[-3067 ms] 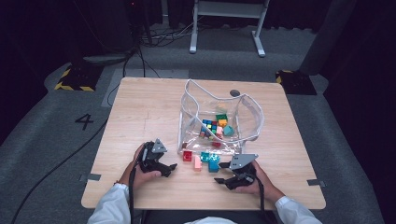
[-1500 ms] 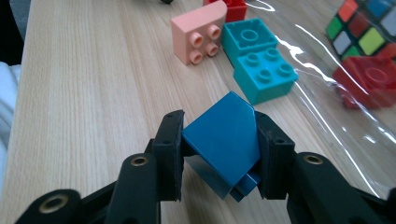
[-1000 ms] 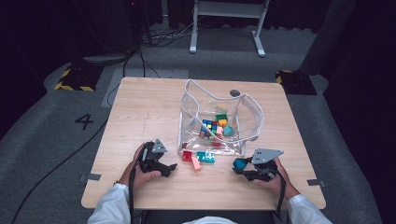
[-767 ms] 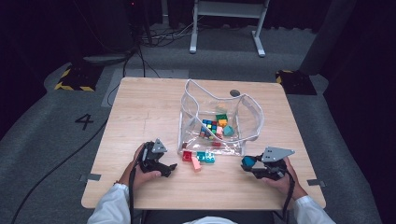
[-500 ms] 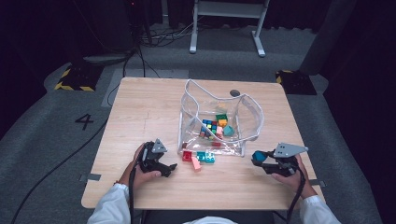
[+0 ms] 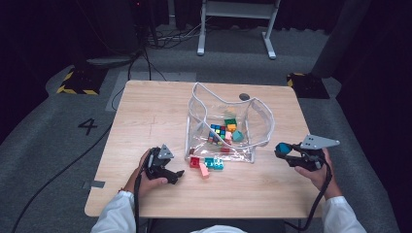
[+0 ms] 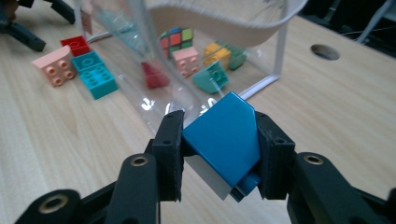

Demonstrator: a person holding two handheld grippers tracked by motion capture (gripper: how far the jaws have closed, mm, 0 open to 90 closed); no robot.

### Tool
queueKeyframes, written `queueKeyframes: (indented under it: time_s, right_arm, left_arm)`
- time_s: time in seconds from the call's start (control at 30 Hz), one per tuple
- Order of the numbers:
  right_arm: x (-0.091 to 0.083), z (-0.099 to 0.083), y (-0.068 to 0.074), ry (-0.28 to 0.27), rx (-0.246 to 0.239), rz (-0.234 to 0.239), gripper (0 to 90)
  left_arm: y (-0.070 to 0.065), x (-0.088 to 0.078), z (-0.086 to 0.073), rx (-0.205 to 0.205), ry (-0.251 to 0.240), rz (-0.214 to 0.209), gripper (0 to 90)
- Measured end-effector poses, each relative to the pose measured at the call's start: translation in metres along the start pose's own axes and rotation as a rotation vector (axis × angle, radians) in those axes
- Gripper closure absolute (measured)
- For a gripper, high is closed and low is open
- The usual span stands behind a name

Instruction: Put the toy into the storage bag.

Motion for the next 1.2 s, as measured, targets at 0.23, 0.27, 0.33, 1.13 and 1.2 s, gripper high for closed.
queueKeyframes:
  time_s: [0.23,0.27,0.33,1.13,1.2]
  right_arm:
    - [-0.012,0.031,-0.017,-0.049,-0.003,-0.027,59.5]
    - [-0.012,0.037,-0.019,-0.047,-0.009,-0.035,59.5]
    - [-0.015,0.045,-0.021,-0.049,-0.023,-0.043,59.5]
    - [-0.011,0.135,-0.022,-0.094,-0.085,-0.021,59.5]
    - [-0.006,0.139,-0.02,-0.081,-0.098,-0.019,59.5]
  left_arm:
    - [0.0,0.0,0.0,-0.001,0.0,0.0,5.3]
    - [0.0,0.0,0.0,-0.001,0.0,0.0,5.3]
    - [0.0,0.0,0.0,0.0,0.0,0.0,5.3]
    - [0.0,0.0,0.0,-0.003,-0.001,-0.005,5.3]
    - [0.0,0.0,0.0,-0.003,0.0,-0.006,5.3]
Point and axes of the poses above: each handheld gripper's, and its own axes: x roughly forward along the jaws, z roughly out of its top, y roughly to its left, the point moved 6 cm from there along x, roughly forward along the jaws, and after that the axes turned 3 degrees about y, right-handed, at the moved point
